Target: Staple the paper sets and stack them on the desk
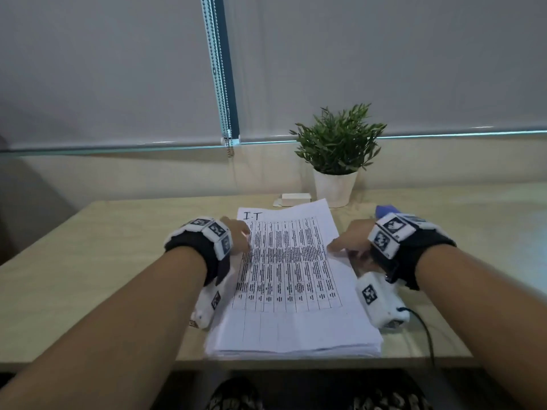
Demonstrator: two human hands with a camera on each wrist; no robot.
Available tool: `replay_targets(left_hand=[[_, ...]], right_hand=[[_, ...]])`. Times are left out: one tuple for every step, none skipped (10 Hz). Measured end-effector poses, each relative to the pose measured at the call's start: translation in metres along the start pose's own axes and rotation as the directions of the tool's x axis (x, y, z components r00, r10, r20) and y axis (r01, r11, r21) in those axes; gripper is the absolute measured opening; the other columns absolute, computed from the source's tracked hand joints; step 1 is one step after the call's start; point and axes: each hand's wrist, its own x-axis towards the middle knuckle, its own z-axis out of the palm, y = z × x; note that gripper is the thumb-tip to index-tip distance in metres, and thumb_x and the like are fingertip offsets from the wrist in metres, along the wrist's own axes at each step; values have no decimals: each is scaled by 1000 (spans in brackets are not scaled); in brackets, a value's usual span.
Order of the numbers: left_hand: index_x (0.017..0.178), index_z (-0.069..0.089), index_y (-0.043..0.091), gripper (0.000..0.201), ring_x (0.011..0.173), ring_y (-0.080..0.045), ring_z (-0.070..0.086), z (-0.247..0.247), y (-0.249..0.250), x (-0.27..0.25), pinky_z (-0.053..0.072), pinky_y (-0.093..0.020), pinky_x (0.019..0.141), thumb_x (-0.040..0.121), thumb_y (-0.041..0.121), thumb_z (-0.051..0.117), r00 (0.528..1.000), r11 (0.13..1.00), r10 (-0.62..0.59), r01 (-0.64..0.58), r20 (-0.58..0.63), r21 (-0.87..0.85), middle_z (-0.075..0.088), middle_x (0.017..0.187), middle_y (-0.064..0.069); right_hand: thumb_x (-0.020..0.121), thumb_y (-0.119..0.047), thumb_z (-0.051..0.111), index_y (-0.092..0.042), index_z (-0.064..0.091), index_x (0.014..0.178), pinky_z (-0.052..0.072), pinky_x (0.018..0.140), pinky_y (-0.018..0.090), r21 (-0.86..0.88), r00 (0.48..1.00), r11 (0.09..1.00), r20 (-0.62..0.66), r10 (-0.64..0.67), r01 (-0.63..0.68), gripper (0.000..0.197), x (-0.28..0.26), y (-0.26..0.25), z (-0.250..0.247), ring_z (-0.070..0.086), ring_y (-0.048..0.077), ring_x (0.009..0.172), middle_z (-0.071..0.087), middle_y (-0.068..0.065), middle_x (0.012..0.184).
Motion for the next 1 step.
replay_targets(left_hand=[[123, 55, 20, 35, 116, -26, 53, -26, -10, 5, 39, -30, 96, 91, 32, 55, 995, 993, 50, -58, -81, -106, 52, 130, -10]], right_hand=[[88, -35, 58, -1, 60, 97, 45, 49, 22, 27, 1000, 1000, -22, 15, -15, 35, 9, 10, -23, 51, 21, 56, 58, 8, 76]])
